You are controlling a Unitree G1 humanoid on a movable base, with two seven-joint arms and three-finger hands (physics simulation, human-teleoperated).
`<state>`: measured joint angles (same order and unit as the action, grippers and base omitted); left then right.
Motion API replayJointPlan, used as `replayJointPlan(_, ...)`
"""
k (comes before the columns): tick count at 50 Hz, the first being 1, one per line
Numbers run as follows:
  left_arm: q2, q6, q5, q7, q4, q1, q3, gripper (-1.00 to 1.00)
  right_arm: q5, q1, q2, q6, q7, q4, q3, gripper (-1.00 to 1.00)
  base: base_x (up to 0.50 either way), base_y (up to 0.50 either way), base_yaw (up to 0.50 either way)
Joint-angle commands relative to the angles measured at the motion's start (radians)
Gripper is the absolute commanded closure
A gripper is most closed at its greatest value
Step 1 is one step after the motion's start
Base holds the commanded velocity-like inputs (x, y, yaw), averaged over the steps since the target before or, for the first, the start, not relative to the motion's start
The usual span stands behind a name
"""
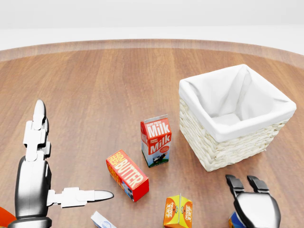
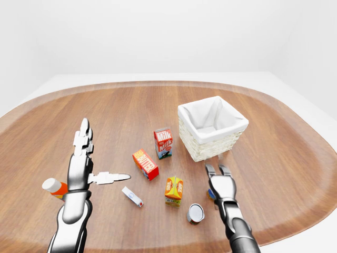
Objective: Pick up the alphabet soup and the tomato sauce, and put them in the basket.
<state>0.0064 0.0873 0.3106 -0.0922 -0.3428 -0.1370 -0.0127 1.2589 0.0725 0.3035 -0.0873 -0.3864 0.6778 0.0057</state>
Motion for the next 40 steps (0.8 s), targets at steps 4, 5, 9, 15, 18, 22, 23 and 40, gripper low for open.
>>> replayJointPlan(4, 0.0, 0.0, -0.003, 0.001, 0.0, 0.001, 0.001, -1.0, 0.0, 0.008, 0.003, 0.0, -0.017, 0.036, 0.015, 1.0, 0.0, 0.0, 0.0)
replayJointPlan(5, 0.0, 0.0, -0.003, 0.001, 0.0, 0.001, 0.001, -1.0, -0.001, 0.008, 0.003, 0.0, -0.016, 0.032, 0.014, 1.0, 0.0, 0.0, 0.0)
replayJointPlan(9, 0.0, 0.0, -0.003, 0.001, 0.0, 0.001, 0.001, -1.0, -0.004, 0.005, 0.003, 0.0, -0.011, 0.022, 0.011, 1.0, 0.0, 0.0, 0.0)
replayJointPlan(15, 0.0, 0.0, -0.003, 0.001, 0.001, 0.001, 0.001, -1.0, -0.005, -0.014, 0.0, 0.0, 0.001, -0.014, 0.008, 1.0, 0.0, 0.0, 0.0)
replayJointPlan(18, 0.0, 0.0, -0.003, 0.001, 0.001, 0.001, 0.001, -1.0, -0.008, -0.043, -0.004, 0.0, 0.024, -0.081, -0.001, 1.0, 0.0, 0.0, 0.0)
replayJointPlan(22, 0.0, 0.0, -0.003, 0.001, 0.0, 0.001, 0.001, -1.0, -0.01, -0.079, -0.008, 0.0, 0.058, -0.166, -0.018, 1.0, 0.0, 0.0, 0.0)
replayJointPlan(23, 0.0, 0.0, -0.003, 0.001, 0.0, 0.001, 0.001, -1.0, -0.007, -0.088, -0.01, 0.0, 0.063, -0.187, -0.023, 1.0, 0.0, 0.0, 0.0)
replayJointPlan(40, 0.0, 0.0, -0.003, 0.001, 0.0, 0.001, 0.001, -1.0, -0.047, -0.31, -0.084, 0.0, 0.283, -0.746, -0.21, 1.0, 0.0, 0.0, 0.0)
